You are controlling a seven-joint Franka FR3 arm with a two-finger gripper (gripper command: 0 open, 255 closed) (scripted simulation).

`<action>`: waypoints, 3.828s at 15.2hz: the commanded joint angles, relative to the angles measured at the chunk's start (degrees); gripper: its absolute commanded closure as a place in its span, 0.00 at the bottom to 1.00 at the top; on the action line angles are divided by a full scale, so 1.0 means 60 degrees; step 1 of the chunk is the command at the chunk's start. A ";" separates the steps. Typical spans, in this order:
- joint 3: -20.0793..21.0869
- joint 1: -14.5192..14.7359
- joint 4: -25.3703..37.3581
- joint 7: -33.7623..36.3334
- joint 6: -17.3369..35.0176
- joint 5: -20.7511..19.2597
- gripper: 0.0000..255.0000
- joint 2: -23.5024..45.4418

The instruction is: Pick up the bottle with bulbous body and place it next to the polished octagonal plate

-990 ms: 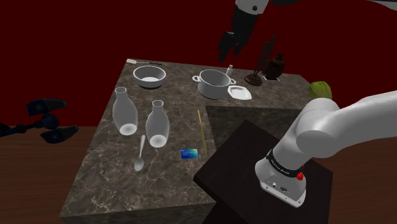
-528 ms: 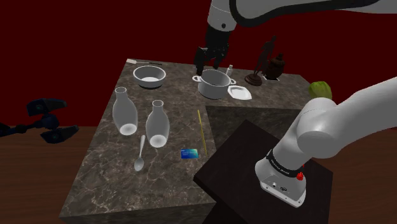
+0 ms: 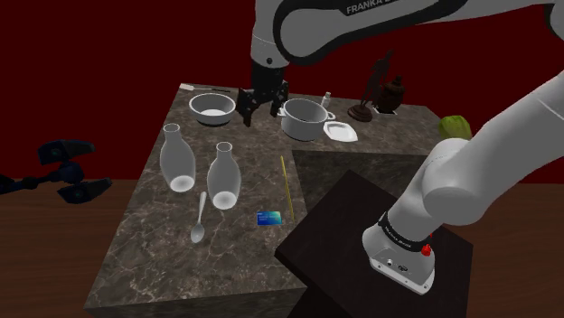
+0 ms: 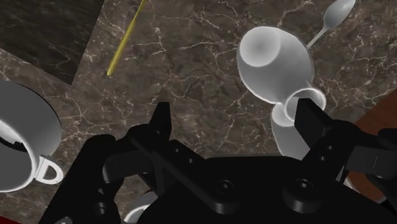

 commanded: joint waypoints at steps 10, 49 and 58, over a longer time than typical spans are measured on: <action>0.0711 0.0395 0.1570 0.1821 0.1297 -0.0482 0.00 0.3267; 0.0717 0.0369 0.2200 0.1677 0.0141 -0.0281 1.00 0.2718; 0.0703 0.0352 0.2962 0.1591 -0.0975 -0.0162 1.00 0.2348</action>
